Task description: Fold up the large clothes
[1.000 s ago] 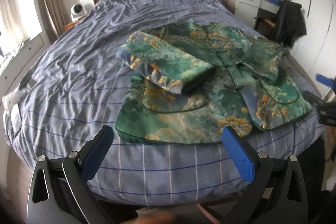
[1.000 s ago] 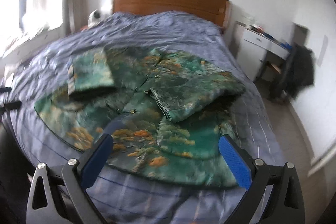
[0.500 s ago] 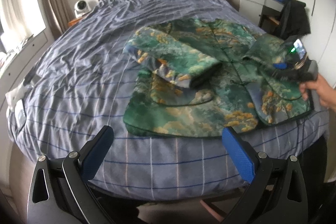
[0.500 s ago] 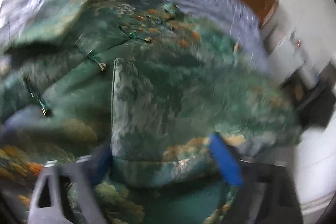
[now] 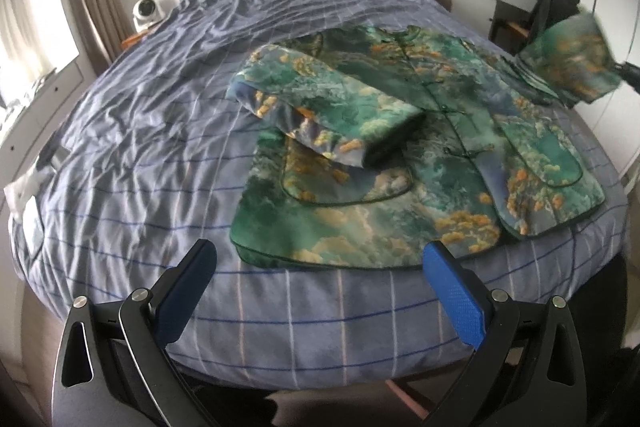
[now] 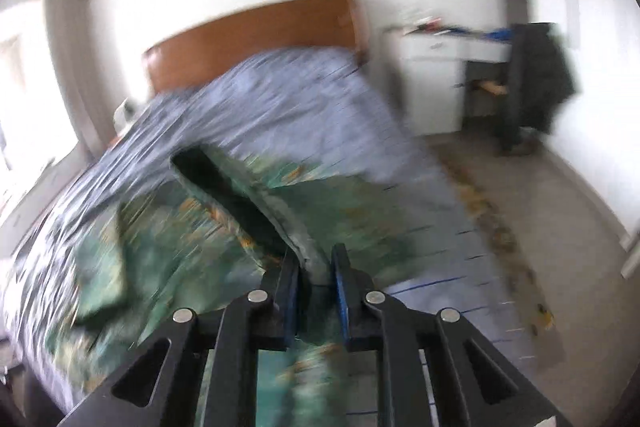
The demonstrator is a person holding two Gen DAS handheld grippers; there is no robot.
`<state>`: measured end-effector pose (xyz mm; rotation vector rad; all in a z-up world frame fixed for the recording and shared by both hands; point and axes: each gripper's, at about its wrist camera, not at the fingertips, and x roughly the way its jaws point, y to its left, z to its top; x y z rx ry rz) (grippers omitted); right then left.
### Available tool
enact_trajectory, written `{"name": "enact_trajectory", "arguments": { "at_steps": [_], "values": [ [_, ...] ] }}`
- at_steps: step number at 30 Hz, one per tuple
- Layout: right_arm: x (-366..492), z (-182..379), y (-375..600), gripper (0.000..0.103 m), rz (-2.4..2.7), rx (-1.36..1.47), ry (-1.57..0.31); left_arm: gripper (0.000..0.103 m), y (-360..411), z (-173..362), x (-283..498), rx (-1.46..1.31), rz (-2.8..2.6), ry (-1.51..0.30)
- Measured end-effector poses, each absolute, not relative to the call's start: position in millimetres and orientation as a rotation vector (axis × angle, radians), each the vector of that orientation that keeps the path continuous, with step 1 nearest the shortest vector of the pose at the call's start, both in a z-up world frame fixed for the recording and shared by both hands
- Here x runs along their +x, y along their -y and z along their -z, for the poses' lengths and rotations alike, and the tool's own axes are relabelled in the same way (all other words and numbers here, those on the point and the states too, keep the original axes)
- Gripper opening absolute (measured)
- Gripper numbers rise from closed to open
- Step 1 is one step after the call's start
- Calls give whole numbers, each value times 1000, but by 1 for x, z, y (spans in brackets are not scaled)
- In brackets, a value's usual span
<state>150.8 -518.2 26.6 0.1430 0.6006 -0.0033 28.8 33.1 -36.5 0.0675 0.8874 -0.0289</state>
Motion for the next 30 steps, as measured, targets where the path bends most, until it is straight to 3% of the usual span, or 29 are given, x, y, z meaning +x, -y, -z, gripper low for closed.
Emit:
{"name": "enact_trajectory", "arguments": {
  "at_steps": [6,9,11,16,22,24,25,26,27,30],
  "values": [
    [133,-28,641,17,360,247,-602,103,-48,32,52,122,49,-849],
    [119,-9,684,46,663,230,-691,103,-52,35,70,158,109,-862],
    [102,3,697,47,749,262,-700,103,-45,39,83,214,164,-866],
    [85,24,653,57,613,182,-751,103,2,67,121,442,313,-861],
    [60,50,556,57,314,162,-784,103,32,122,185,611,325,-926],
    [54,51,520,57,231,178,-786,92,21,129,202,563,335,-953],
    [47,52,504,57,208,178,-784,64,13,128,208,510,373,-978],
    [45,52,491,57,178,173,-781,27,6,125,210,459,405,-1001],
    [43,53,478,57,151,163,-779,13,-1,120,211,412,423,-1014],
    [33,47,442,57,77,109,-758,11,-23,96,200,328,415,-966]
  ]
}}
